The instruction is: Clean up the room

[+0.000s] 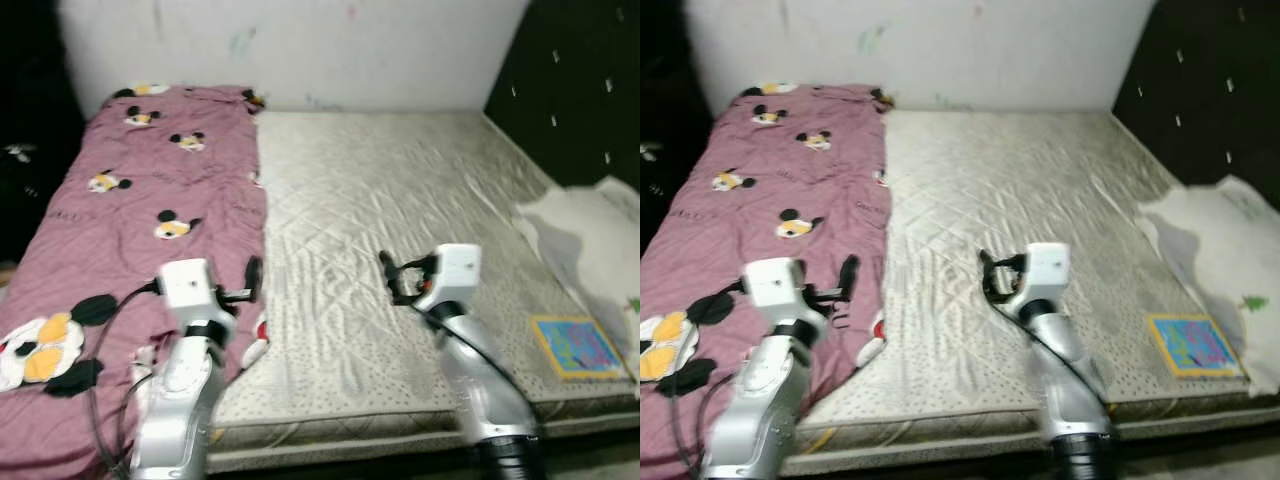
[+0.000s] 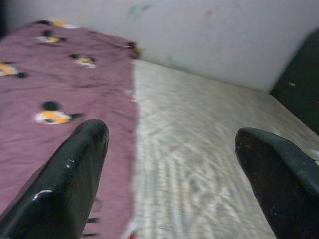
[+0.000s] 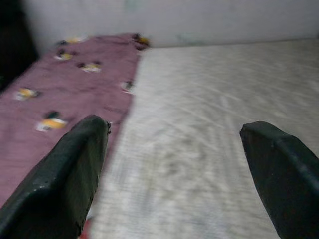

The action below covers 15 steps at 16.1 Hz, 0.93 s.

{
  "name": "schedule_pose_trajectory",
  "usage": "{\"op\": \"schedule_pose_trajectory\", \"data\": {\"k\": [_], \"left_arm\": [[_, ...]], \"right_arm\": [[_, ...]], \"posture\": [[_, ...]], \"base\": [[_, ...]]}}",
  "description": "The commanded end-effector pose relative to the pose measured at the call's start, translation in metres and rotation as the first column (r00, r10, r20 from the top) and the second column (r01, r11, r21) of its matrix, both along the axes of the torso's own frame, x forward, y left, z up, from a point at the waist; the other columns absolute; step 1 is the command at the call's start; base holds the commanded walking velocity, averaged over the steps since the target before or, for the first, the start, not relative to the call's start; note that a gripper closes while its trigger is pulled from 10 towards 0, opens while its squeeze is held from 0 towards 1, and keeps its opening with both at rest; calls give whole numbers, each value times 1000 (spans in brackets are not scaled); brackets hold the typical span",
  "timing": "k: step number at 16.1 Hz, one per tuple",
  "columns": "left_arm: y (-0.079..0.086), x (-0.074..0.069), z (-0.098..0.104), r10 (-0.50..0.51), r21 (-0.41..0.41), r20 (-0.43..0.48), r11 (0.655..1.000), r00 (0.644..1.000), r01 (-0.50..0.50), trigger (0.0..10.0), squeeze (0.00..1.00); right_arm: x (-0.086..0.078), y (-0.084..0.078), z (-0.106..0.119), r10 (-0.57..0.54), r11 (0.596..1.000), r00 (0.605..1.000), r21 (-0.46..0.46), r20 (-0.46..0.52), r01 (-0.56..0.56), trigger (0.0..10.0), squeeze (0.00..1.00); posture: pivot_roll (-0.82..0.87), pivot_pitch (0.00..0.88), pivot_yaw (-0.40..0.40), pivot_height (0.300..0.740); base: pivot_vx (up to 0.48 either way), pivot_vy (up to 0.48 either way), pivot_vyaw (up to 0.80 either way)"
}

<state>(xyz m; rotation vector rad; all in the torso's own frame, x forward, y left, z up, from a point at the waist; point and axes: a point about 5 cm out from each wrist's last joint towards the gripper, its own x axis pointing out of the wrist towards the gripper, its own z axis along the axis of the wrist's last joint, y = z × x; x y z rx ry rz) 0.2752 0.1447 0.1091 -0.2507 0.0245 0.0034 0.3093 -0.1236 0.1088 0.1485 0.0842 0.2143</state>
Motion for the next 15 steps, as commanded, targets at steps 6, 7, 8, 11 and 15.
{"op": "schedule_pose_trajectory", "data": {"k": [6, 7, 8, 11, 15], "left_arm": [[-6, 2, 1, -7, -2, -3, 1000, 1000, 7, 10000, 0], [-6, 2, 1, -5, -1, -4, 1000, 1000, 5, 10000, 0], [-6, 2, 0, -4, -4, -8, 1000, 1000, 4, 10000, 0], [-10, 1, 0, -11, -7, -13, 1000, 1000, 11, 10000, 0], [-7, 2, 0, 4, -5, -14, 1000, 1000, -4, 10000, 0]], "right_arm": [[0, -4, -2, -2, 1000, 1000, -18, -8, 2, 10000, 0], [0, -4, -2, 0, 1000, 1000, -14, -6, 0, 10000, 0], [0, -4, -1, 0, 1000, 1000, -3, -2, 0, 10000, 0], [1, -3, -1, 0, 1000, 1000, 1, -2, 0, 10000, 0], [-1, -4, -4, -1, 1000, 1000, -5, -12, 1, 10000, 0]], "posture": [[-9, 19, -32, 740], [-8, 18, -32, 740], [-8, 18, -32, 740], [-9, 24, -31, 740], [-11, 29, -31, 740]], "base": [[0, 480, 0], [0, 480, 0], [0, 480, 0], [0, 480, 0], [0, 480, 0]]}}
